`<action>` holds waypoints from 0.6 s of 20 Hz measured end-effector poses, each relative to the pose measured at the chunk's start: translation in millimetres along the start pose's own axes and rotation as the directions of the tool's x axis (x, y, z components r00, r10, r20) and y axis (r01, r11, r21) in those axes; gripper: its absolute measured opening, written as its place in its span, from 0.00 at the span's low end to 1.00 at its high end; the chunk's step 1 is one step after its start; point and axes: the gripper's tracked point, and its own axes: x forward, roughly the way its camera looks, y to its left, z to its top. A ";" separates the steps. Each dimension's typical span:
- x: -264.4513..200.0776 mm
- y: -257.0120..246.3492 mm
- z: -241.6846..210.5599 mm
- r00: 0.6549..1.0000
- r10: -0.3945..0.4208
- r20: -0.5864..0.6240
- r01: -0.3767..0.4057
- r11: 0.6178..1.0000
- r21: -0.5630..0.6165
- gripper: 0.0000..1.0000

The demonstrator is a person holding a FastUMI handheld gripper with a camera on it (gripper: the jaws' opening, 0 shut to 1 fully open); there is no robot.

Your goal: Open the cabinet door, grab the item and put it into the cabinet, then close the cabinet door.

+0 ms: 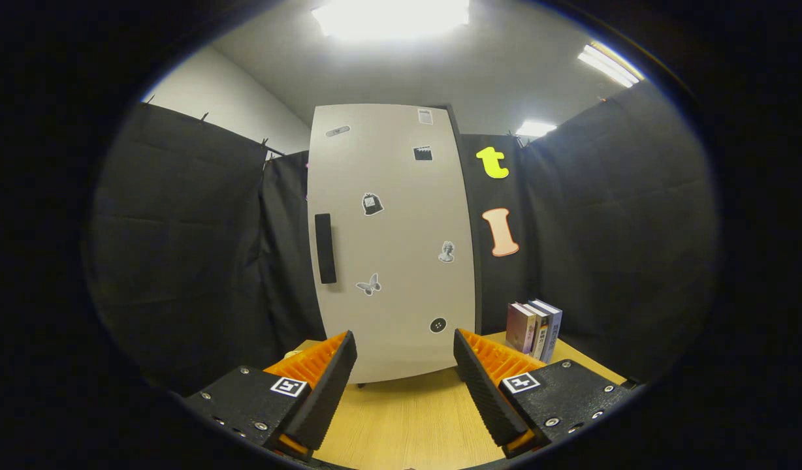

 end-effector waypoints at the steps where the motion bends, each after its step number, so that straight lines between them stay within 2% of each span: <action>1: -1.3 -0.5 -0.5 1.000 -0.001 0.003 0.001 1.000 0.003 0.93; 12: -2.7 1.0 -6.5 1.000 0.022 -0.009 -0.022 1.000 0.010 0.93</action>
